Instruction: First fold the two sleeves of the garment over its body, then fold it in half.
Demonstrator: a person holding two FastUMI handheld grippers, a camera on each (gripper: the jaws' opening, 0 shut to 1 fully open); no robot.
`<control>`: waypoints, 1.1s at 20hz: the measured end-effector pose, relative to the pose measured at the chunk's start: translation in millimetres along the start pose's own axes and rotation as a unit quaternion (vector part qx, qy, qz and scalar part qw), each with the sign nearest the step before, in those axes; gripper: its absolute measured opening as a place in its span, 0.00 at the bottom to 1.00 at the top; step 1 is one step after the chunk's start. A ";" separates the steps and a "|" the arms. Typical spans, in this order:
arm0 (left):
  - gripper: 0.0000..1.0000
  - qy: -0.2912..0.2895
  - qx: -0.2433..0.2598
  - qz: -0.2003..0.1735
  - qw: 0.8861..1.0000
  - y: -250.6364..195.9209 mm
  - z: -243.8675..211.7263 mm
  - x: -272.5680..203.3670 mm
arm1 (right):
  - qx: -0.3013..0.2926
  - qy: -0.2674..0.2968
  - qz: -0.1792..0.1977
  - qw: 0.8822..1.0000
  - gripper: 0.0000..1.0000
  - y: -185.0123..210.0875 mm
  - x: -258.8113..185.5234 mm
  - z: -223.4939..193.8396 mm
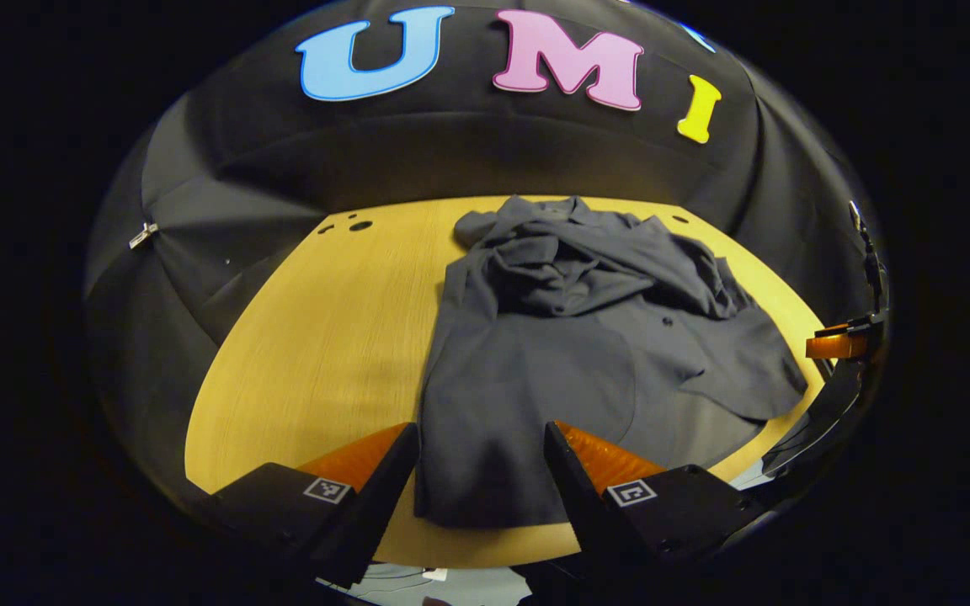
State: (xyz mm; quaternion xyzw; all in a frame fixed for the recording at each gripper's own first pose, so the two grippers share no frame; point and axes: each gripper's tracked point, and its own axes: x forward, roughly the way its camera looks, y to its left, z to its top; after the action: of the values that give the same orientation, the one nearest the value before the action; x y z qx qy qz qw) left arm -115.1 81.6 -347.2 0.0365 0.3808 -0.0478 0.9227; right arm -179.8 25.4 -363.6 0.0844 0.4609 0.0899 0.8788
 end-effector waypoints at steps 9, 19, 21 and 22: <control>0.94 0.052 0.007 -0.009 0.999 6.6 -32.8 16.3 | -0.031 0.032 0.006 0.999 0.99 22.6 27.8 -23.3; 0.47 0.061 0.042 -0.072 0.995 -26.3 -31.8 23.3 | -0.063 0.016 0.031 0.997 0.54 50.6 46.5 -17.8; 0.09 0.071 0.020 -0.068 0.995 -26.4 -33.1 28.2 | -0.071 0.028 0.048 0.996 0.16 55.9 43.5 -16.9; 0.07 0.078 0.006 -0.070 0.994 -28.4 -32.4 25.4 | -0.073 0.029 0.057 0.995 0.08 57.0 46.7 -17.3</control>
State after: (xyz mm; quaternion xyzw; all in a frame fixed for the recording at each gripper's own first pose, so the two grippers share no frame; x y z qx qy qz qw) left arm -123.2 55.2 -388.9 0.0186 0.4532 -0.1119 0.8842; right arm -172.5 92.8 -397.2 0.0433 0.4733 0.1754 0.8622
